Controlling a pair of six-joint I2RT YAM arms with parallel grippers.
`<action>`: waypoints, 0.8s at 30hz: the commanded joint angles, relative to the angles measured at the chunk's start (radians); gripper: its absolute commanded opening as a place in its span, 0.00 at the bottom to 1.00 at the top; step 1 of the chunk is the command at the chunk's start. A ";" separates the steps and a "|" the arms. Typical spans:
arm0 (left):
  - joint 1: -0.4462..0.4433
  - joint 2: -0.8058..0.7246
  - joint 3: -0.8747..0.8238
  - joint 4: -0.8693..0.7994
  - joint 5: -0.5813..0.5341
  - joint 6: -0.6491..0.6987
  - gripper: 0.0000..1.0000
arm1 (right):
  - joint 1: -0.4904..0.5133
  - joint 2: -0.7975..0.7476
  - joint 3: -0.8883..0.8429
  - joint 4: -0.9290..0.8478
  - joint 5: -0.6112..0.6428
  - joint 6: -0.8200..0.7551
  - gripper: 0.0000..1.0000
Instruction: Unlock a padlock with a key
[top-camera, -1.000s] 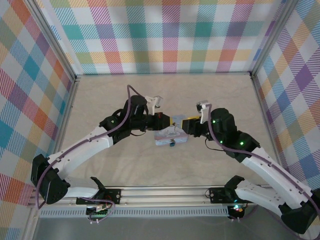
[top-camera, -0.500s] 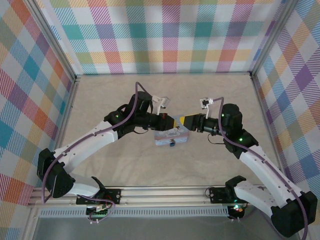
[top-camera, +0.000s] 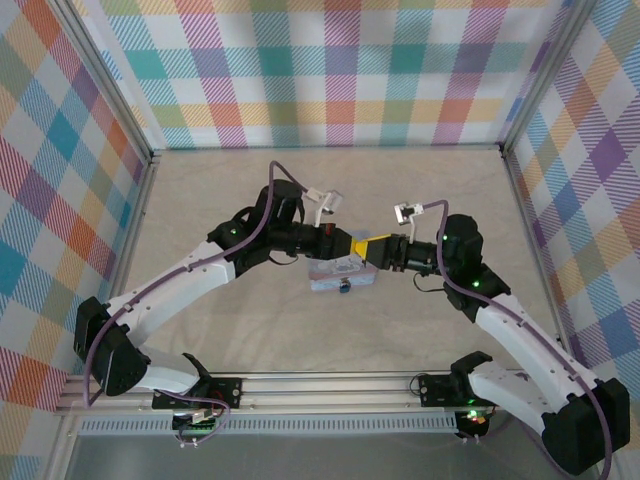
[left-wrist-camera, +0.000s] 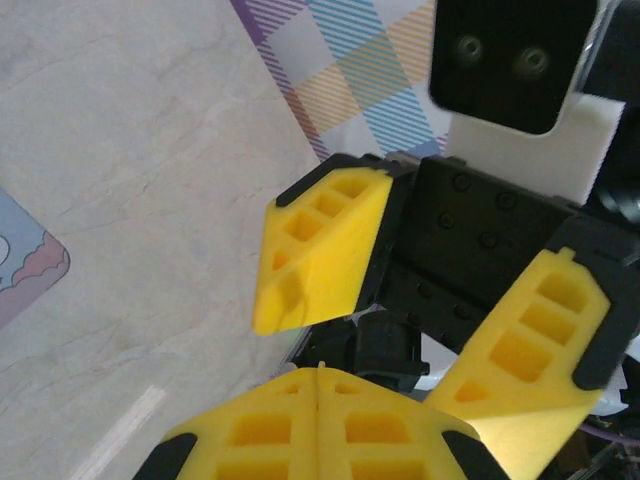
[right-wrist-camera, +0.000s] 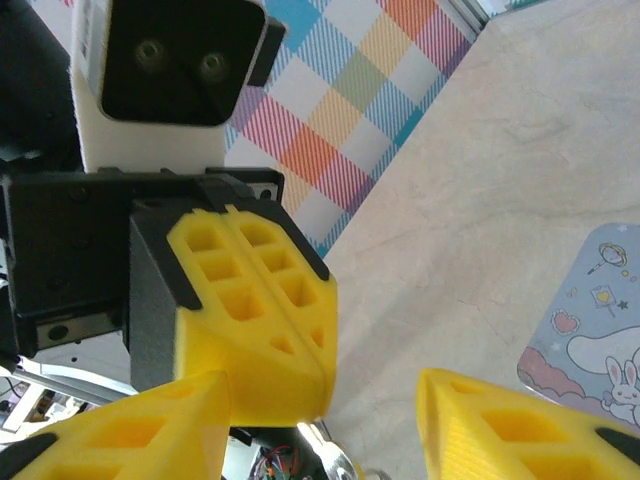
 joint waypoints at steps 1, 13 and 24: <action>0.013 -0.032 0.011 0.051 0.028 -0.022 0.00 | -0.006 -0.017 -0.020 0.063 -0.041 0.017 0.52; 0.028 -0.041 -0.009 0.068 0.028 -0.036 0.00 | -0.009 -0.045 -0.036 0.067 -0.046 0.024 0.44; 0.032 -0.045 -0.026 0.091 0.046 -0.048 0.00 | -0.011 -0.043 -0.038 0.074 -0.051 0.025 0.28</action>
